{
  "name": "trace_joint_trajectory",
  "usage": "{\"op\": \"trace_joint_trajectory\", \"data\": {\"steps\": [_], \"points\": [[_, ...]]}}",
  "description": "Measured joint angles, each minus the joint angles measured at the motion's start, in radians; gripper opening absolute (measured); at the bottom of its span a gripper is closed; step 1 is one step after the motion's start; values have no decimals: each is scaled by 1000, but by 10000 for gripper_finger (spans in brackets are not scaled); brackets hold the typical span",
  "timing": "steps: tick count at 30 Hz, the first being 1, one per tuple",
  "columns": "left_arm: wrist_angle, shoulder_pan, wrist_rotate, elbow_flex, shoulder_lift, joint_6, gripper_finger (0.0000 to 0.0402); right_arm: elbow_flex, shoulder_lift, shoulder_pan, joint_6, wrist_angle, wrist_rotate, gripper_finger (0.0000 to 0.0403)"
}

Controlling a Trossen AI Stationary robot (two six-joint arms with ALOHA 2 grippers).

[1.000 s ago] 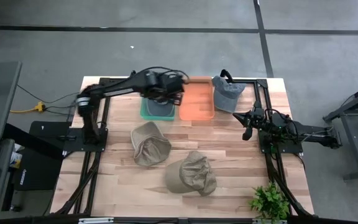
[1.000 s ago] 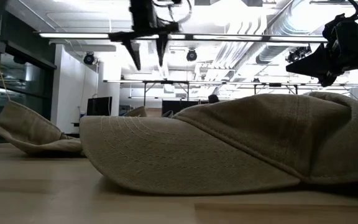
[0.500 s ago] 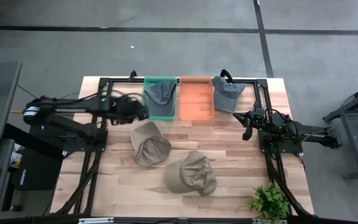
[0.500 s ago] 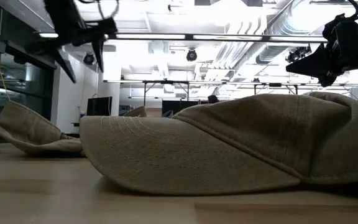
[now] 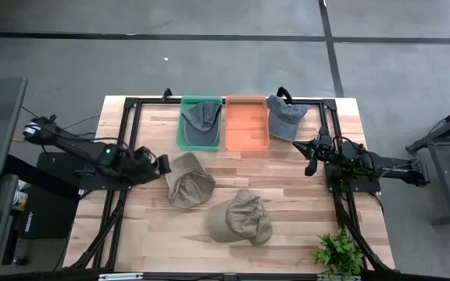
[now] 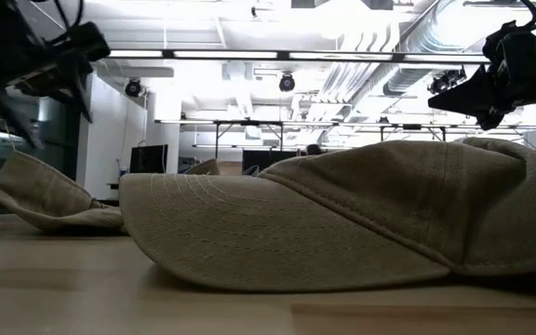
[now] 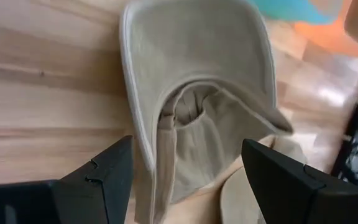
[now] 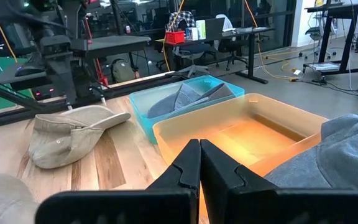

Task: Pick & Place hat
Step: Put the left brown cap into the orange bin

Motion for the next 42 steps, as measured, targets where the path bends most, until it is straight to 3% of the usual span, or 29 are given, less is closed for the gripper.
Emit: {"op": "trace_joint_trajectory", "data": {"steps": [12,23,33,42], "points": [[33,-169,-23,-6,134,-101,257,0,0,0,0,1,0,0],[321,-165,56,-5,342,-1,257,0,3,0,0,2,0,0],[312,-125,69,-1,485,-7,257,0,6,0,0,3,0,0],[319,-35,50,-1,534,69,257,0,6,0,0,2,0,0]]}}
